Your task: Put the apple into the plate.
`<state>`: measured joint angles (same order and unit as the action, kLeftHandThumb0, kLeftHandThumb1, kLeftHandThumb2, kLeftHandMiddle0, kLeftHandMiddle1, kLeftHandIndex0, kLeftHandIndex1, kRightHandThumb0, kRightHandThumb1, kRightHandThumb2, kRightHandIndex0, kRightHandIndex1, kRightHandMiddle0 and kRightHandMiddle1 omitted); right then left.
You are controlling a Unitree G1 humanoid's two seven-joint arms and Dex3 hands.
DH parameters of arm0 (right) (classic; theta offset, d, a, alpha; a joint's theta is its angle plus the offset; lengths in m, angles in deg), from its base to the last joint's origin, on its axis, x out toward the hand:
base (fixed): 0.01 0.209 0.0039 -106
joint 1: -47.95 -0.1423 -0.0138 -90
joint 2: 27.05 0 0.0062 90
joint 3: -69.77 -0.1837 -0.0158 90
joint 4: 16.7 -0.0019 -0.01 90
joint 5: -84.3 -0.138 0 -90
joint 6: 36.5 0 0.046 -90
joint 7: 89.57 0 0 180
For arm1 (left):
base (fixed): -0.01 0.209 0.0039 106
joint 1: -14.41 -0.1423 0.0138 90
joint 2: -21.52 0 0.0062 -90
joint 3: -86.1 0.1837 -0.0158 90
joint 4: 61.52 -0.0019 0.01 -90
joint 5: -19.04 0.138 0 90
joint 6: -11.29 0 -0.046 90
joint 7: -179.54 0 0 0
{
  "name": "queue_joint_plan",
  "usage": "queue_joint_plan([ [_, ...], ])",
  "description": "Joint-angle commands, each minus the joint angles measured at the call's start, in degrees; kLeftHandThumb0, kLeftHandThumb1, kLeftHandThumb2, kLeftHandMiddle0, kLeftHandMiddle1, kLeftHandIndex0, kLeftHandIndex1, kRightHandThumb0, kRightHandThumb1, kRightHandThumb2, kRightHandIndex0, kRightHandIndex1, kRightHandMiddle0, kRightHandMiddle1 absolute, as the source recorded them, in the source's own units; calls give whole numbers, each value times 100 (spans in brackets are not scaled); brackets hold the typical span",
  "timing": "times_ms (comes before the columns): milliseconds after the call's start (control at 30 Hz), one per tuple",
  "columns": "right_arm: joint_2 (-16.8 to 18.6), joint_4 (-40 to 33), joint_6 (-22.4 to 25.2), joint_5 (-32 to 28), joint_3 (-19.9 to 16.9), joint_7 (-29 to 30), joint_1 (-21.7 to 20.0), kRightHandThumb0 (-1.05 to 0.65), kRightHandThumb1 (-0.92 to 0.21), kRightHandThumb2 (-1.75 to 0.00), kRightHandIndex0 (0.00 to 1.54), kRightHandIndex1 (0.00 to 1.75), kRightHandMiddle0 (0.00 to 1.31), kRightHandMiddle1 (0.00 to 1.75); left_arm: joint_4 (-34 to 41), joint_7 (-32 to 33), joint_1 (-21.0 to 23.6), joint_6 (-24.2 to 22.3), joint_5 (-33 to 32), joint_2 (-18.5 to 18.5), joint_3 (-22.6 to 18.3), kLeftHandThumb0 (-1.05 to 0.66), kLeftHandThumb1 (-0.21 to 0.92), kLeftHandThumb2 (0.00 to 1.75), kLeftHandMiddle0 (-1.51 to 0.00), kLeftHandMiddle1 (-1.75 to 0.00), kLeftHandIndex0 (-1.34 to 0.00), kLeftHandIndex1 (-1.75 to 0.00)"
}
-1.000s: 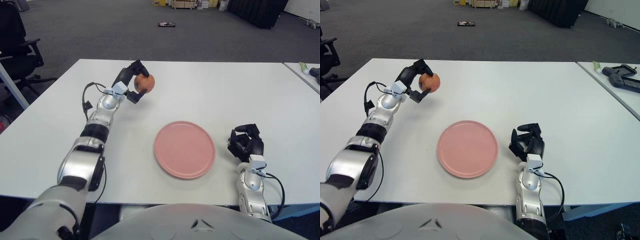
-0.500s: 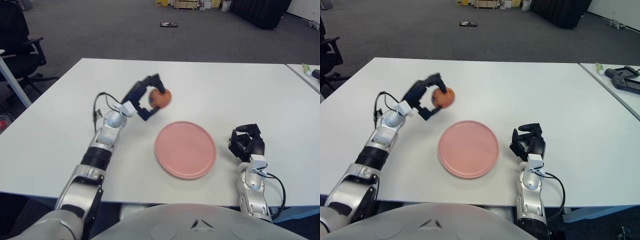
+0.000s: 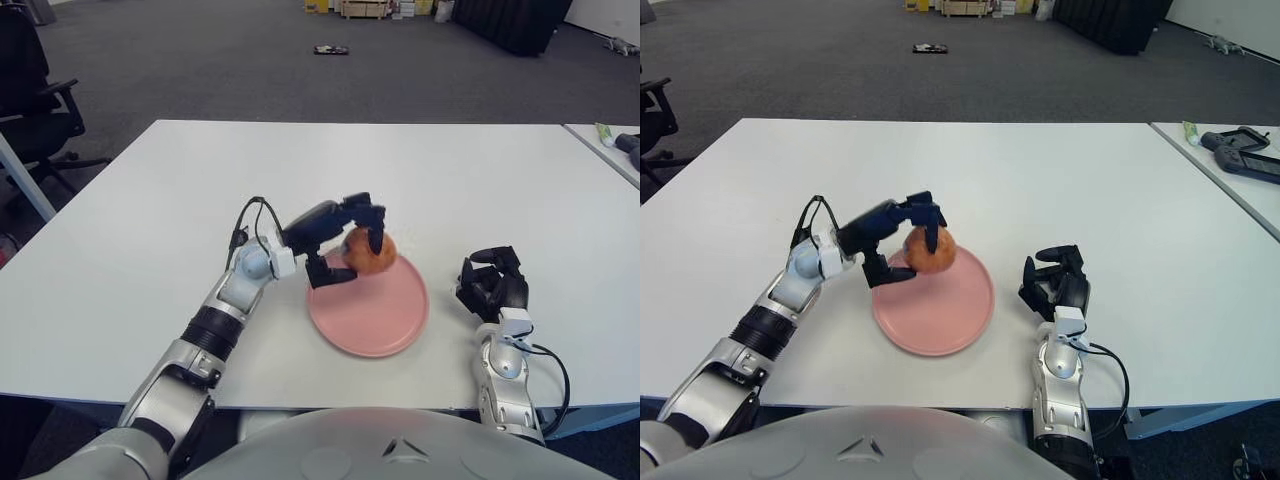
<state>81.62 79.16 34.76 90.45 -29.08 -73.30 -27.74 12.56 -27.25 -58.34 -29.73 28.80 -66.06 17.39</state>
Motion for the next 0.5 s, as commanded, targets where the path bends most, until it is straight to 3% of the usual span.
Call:
queue_joint_plan([
  [0, -9, 13, 60, -4, 6, -5, -118, -39, -65, -90, 56, 157, 36, 175, -56, 48, 127, 359, 500, -178, 76, 0, 3, 160, -89, -158, -60, -175],
  [267, 53, -49, 49, 71, 19, 121, -87, -39, -65, -90, 58, 158, 36, 175, -493, 555, 379, 819, 1951, -204, 332, 0, 6, 157, -86, -159, -58, -175],
  [467, 63, -120, 63, 47, 42, 116, -39, -39, -65, -91, 58, 159, 36, 175, -632, 749, 438, 779, 2364, -234, 481, 0, 7, 156, -85, -160, -57, -175],
])
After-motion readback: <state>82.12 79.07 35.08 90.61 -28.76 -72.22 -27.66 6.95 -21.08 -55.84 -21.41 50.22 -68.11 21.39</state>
